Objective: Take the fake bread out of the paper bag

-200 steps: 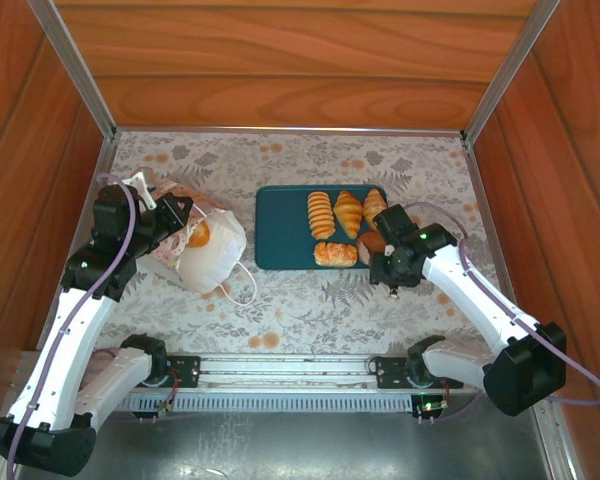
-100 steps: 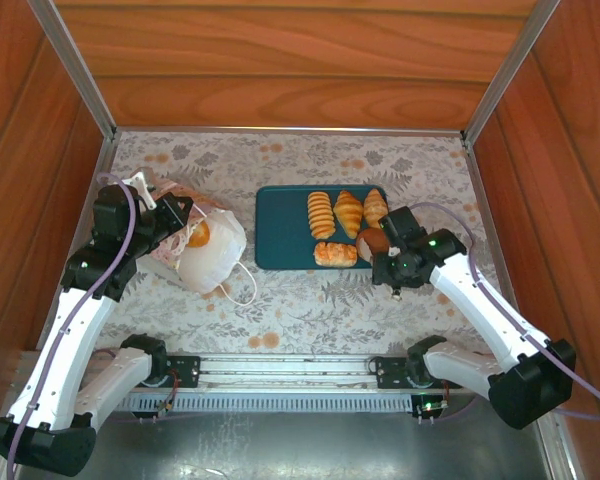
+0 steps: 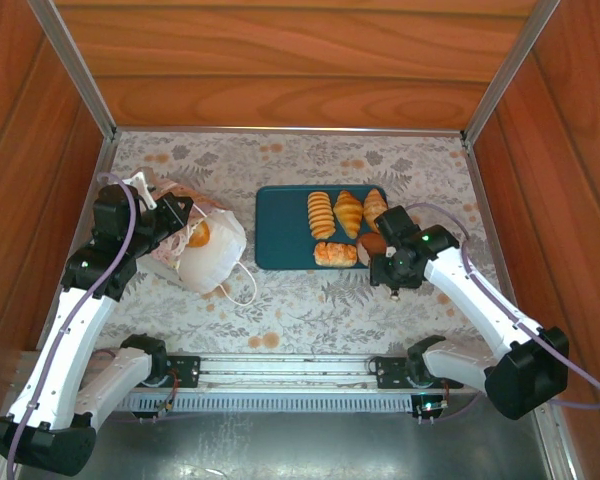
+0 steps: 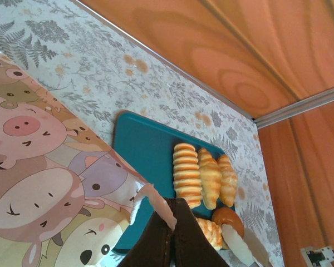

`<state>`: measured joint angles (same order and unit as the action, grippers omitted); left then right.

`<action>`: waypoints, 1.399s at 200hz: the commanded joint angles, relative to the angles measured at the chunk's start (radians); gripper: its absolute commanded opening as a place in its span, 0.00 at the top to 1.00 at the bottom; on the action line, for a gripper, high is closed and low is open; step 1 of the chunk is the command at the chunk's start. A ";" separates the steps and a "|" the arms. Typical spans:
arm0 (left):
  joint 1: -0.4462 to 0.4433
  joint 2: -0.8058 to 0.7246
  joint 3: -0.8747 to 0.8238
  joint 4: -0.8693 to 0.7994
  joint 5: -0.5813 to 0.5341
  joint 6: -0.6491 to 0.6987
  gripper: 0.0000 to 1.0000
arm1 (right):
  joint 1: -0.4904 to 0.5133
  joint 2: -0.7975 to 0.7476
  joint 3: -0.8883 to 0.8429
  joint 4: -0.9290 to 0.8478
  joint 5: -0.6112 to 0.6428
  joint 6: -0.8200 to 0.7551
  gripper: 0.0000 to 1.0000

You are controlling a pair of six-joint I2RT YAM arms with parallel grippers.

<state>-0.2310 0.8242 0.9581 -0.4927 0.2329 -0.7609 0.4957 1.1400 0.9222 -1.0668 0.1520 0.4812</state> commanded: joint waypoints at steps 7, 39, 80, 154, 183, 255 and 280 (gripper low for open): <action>0.006 0.001 0.010 0.023 0.009 -0.005 1.00 | -0.008 -0.023 0.017 -0.015 0.007 0.000 0.34; 0.006 -0.002 0.002 0.022 0.006 -0.005 1.00 | -0.009 -0.038 -0.001 -0.002 0.022 0.001 0.34; 0.006 -0.008 -0.001 0.021 0.005 -0.003 1.00 | -0.015 -0.001 -0.020 0.021 -0.008 0.002 0.42; 0.006 -0.019 -0.005 0.022 0.000 -0.006 1.00 | -0.023 0.014 -0.012 0.057 -0.013 -0.013 0.43; 0.005 -0.017 -0.005 0.022 0.000 -0.006 1.00 | -0.024 -0.013 -0.007 0.025 -0.011 -0.007 0.38; 0.005 -0.013 -0.004 0.022 0.004 -0.007 1.00 | -0.025 -0.059 0.018 -0.019 0.010 -0.007 0.35; 0.006 -0.017 -0.003 0.022 0.003 -0.005 1.00 | -0.025 -0.082 0.049 -0.027 0.010 -0.025 0.36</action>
<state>-0.2310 0.8185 0.9581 -0.4931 0.2329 -0.7609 0.4816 1.0946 0.9169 -1.0683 0.1490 0.4778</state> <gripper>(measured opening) 0.046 0.650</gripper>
